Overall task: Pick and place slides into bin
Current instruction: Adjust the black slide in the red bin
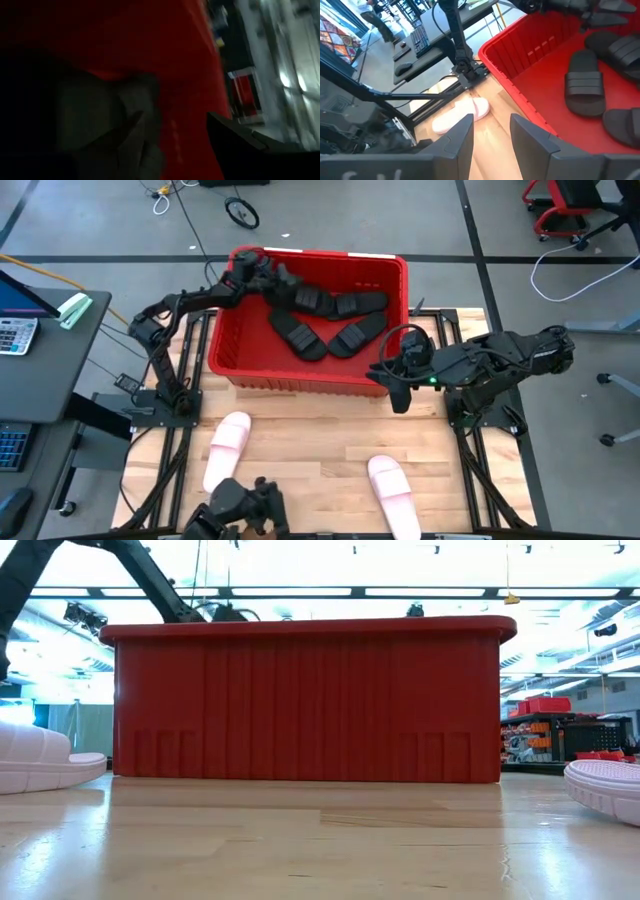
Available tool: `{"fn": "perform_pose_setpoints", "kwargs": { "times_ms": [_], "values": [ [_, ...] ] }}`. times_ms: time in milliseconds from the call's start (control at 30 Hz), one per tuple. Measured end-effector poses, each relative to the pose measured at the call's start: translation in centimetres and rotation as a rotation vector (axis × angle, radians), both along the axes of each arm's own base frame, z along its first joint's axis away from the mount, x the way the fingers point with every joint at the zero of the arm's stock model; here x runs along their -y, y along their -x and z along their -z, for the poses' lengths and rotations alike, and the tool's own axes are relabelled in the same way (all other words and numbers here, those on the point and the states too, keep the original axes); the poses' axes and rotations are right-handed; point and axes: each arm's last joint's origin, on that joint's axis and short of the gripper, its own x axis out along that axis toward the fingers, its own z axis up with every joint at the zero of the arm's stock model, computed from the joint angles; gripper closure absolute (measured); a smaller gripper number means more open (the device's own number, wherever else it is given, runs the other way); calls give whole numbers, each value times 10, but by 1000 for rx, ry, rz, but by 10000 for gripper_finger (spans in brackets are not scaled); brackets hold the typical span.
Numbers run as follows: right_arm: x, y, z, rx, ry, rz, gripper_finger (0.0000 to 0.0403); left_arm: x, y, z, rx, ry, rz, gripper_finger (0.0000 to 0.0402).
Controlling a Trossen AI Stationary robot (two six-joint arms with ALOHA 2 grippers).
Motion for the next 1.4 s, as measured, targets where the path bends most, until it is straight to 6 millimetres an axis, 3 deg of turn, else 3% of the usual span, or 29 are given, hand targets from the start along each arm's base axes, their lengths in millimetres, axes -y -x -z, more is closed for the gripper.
{"fn": "perform_pose_setpoints", "kwargs": {
  "times_ms": [167,433,567,833,1133,1400],
  "values": [
    [0,0,0,-1,6,-2,269,15,1,-13,-40,-47,149,191],
    [0,0,0,0,-2,1,269,46,-1,17,-330,3,367,200],
    [0,0,0,1,-2,1,269,57,-4,23,-393,-42,458,194],
    [0,0,0,9,-38,18,269,64,-8,29,-585,-137,400,182],
    [0,0,0,10,-42,21,269,70,-4,35,-645,-26,389,185],
    [0,0,0,10,-42,21,269,77,-25,51,-635,-57,432,187]
  ]
}}
